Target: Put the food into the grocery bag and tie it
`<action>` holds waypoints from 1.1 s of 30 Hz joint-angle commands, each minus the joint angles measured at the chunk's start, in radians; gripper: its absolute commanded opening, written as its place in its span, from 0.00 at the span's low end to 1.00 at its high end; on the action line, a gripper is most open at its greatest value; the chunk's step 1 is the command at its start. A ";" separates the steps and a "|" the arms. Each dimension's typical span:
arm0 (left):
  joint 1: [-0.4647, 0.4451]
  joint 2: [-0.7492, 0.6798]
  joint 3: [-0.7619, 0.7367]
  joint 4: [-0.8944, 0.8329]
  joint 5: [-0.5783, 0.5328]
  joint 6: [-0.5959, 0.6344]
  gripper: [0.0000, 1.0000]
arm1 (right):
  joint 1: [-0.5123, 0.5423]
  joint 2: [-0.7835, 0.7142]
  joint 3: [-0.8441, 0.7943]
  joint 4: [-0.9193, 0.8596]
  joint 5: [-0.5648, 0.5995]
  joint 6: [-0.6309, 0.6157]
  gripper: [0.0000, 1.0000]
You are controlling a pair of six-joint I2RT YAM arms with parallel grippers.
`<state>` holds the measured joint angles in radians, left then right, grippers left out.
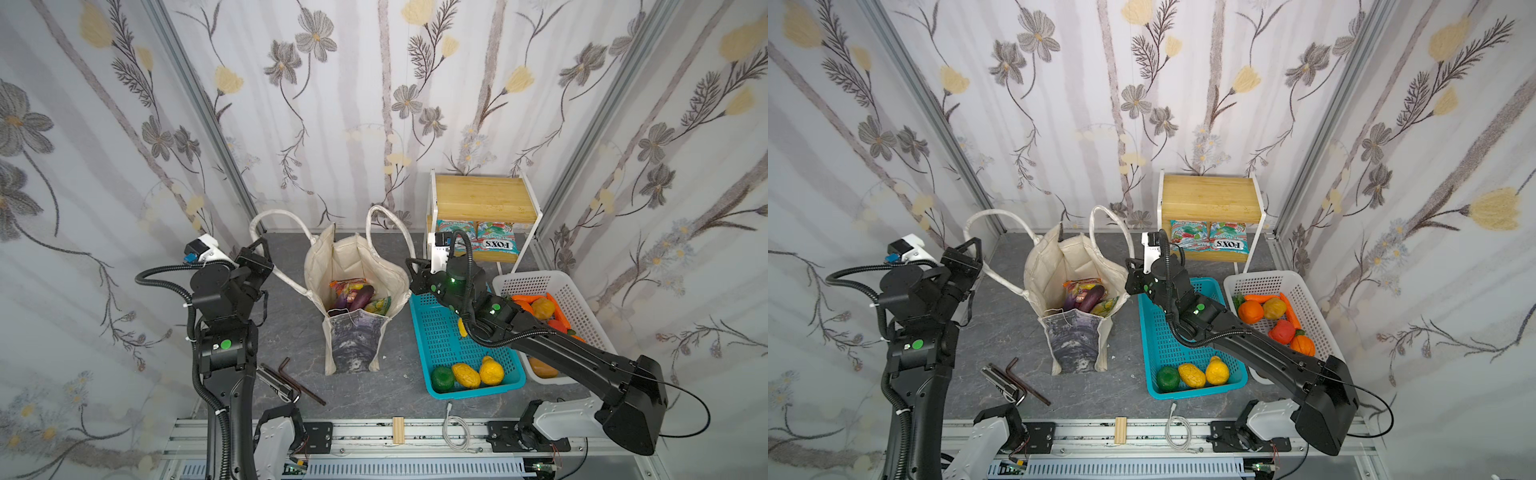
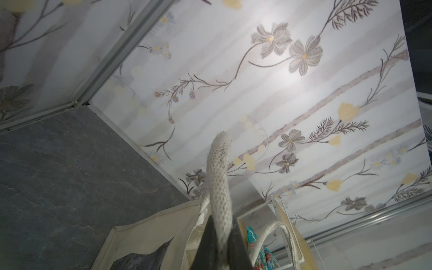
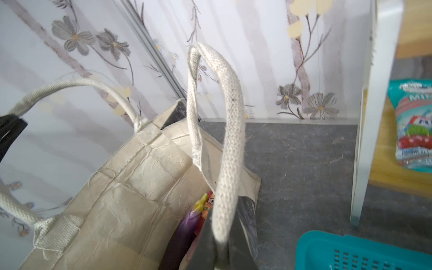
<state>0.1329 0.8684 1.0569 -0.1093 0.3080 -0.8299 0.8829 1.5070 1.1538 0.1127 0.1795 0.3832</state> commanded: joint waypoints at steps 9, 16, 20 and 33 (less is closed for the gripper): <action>-0.346 0.190 0.147 -0.018 -0.069 0.132 0.00 | 0.125 0.126 0.044 -0.022 -0.101 -0.476 0.00; -0.569 0.278 0.201 -0.266 -0.132 0.274 0.01 | 0.105 0.140 0.080 0.111 -0.105 -0.433 0.00; -0.599 0.254 0.191 -0.320 -0.136 0.304 0.16 | 0.068 0.141 0.074 0.158 -0.158 -0.404 0.00; -0.599 0.262 0.231 -0.317 -0.187 0.327 0.64 | 0.062 0.211 0.104 0.223 -0.186 -0.381 0.00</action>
<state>-0.4675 1.1324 1.2789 -0.3977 0.1783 -0.5163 0.9432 1.7084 1.2423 0.2375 0.0067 -0.0151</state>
